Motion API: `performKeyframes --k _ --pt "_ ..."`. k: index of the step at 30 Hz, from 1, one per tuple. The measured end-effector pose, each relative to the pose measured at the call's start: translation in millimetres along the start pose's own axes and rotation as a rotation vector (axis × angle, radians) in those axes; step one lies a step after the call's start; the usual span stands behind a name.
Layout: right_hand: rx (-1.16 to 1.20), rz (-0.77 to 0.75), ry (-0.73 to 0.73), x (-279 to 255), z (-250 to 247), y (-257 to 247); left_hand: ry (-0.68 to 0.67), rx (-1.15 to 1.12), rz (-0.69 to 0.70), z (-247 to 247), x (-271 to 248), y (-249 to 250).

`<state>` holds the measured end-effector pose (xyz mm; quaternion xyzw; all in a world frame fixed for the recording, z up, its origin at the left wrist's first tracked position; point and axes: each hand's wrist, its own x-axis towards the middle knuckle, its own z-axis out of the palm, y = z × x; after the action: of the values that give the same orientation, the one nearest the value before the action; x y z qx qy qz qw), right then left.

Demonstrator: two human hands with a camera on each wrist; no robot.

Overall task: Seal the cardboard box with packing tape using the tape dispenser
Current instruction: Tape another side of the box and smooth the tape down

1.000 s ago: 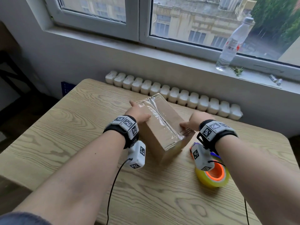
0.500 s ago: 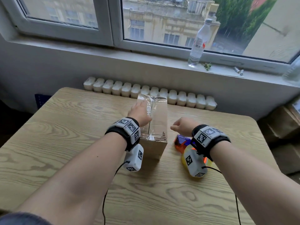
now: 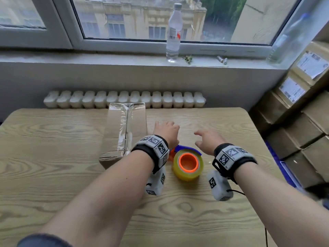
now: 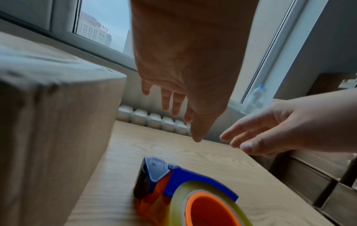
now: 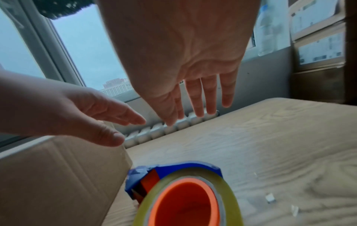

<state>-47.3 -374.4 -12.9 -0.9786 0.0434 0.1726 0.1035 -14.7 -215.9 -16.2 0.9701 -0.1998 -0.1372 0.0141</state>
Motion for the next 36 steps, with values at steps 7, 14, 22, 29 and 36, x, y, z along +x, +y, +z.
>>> performKeyframes --k 7,14,22,29,36 --pt "0.063 -0.028 -0.156 23 35 24 -0.191 0.02 -0.091 37 30 10" --pt "0.073 -0.124 -0.234 50 63 17 -0.297 -0.031 -0.151 55 34 5" --pt "-0.001 -0.056 -0.236 53 65 14 -0.256 -0.163 -0.226 47 33 3" --pt "0.07 0.047 -0.131 28 32 7 -0.127 -0.344 -0.221 9 15 1" --pt "0.152 0.053 0.063 -18 -23 -26 0.097 -0.456 -0.203 -38 -34 -14"
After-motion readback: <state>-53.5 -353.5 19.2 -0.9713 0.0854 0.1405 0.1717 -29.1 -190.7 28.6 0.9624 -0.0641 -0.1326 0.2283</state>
